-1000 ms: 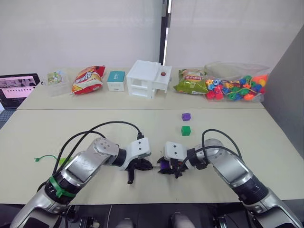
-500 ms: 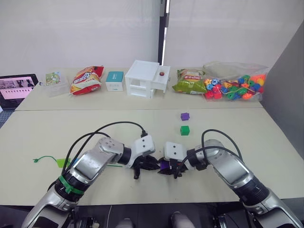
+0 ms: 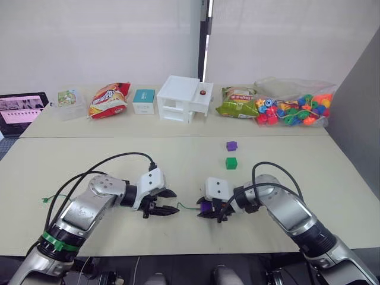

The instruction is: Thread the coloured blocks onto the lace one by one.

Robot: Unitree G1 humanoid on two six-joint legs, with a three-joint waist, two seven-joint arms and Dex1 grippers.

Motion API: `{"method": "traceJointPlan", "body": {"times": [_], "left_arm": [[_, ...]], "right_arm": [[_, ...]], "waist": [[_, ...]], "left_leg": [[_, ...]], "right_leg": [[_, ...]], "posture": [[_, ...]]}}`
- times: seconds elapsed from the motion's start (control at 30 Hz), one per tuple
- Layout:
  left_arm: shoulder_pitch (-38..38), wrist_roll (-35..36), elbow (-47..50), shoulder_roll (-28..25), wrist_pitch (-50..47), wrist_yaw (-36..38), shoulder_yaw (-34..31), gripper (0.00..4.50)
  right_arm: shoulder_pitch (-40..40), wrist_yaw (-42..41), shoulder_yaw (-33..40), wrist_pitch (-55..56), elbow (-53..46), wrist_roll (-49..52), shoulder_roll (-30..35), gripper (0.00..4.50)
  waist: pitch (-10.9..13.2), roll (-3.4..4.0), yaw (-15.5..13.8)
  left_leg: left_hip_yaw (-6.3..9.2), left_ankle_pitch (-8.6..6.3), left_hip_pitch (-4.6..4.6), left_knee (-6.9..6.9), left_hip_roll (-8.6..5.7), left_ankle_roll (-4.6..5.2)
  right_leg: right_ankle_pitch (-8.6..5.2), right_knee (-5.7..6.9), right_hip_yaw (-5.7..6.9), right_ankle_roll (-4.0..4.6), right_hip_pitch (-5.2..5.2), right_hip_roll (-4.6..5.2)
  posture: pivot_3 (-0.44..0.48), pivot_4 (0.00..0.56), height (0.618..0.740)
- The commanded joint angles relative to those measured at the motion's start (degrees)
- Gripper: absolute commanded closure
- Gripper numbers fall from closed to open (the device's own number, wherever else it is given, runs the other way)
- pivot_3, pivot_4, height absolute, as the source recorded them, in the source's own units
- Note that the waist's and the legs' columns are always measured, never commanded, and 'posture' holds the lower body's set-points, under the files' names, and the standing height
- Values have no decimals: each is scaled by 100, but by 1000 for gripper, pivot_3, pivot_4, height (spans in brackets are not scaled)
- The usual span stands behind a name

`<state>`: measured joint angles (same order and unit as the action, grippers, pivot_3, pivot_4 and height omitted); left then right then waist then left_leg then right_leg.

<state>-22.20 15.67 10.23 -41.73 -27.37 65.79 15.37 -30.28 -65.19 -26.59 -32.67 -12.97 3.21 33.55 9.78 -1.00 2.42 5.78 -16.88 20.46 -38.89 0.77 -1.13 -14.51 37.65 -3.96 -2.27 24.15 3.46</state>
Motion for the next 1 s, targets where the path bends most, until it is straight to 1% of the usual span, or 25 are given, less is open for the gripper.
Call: {"method": "traceJointPlan", "body": {"times": [0.03,0.13,0.17,0.2,0.33,0.37,0.4,0.73,1.0], "left_arm": [[84,-336,-161,111,502,-116,170,1895],[109,-563,-423,262,754,-199,303,1895],[114,-569,-457,293,775,-176,304,2441],[126,-540,-456,316,764,-153,283,2702],[136,-413,-371,346,711,-47,255,4027],[140,-404,-349,345,703,-32,254,4300],[143,-404,-337,346,701,-23,255,4458],[17,-335,-146,550,473,-57,245,4458],[-89,-362,145,740,250,-72,443,4458]], "right_arm": [[41,-18,-37,-92,-140,75,32,3307],[77,-18,-23,-139,-219,102,89,3307],[83,-9,-19,-152,-231,107,93,3307],[87,0,-21,-164,-245,110,96,3307],[92,21,-19,-209,-271,115,101,3307],[95,25,-18,-220,-278,115,101,3307],[97,30,-17,-226,-281,114,102,3307],[102,57,-13,-252,-265,104,112,3307],[99,64,-41,-280,-274,89,118,3307]], "waist": [[-1,1,4],[-1,1,-3],[-1,1,-14],[-1,1,-18],[-1,1,-13],[-1,1,-13],[-1,1,-12],[-1,1,-14],[-1,1,-14]], "left_leg": [[0,0,-1,1,0,0],[0,0,0,0,-1,0],[0,0,0,-1,-1,0],[0,0,-1,-1,-1,0],[0,0,0,0,-1,0],[0,0,0,0,-1,0],[0,0,0,0,-1,0],[0,0,0,0,-1,0],[0,0,1,0,-1,0]], "right_leg": [[0,1,-1,0,0,0],[0,2,-1,0,0,1],[0,1,-1,0,-1,1],[0,0,0,0,-3,2],[0,0,-1,0,-1,2],[0,0,-1,0,-1,2],[0,0,0,0,-1,2],[0,-1,0,0,-2,2],[0,-1,0,0,-2,2]], "posture": [[0,150,740],[0,150,740],[0,150,740],[0,150,740],[0,150,740],[0,150,740],[0,150,740],[0,150,740],[0,150,740]]}}
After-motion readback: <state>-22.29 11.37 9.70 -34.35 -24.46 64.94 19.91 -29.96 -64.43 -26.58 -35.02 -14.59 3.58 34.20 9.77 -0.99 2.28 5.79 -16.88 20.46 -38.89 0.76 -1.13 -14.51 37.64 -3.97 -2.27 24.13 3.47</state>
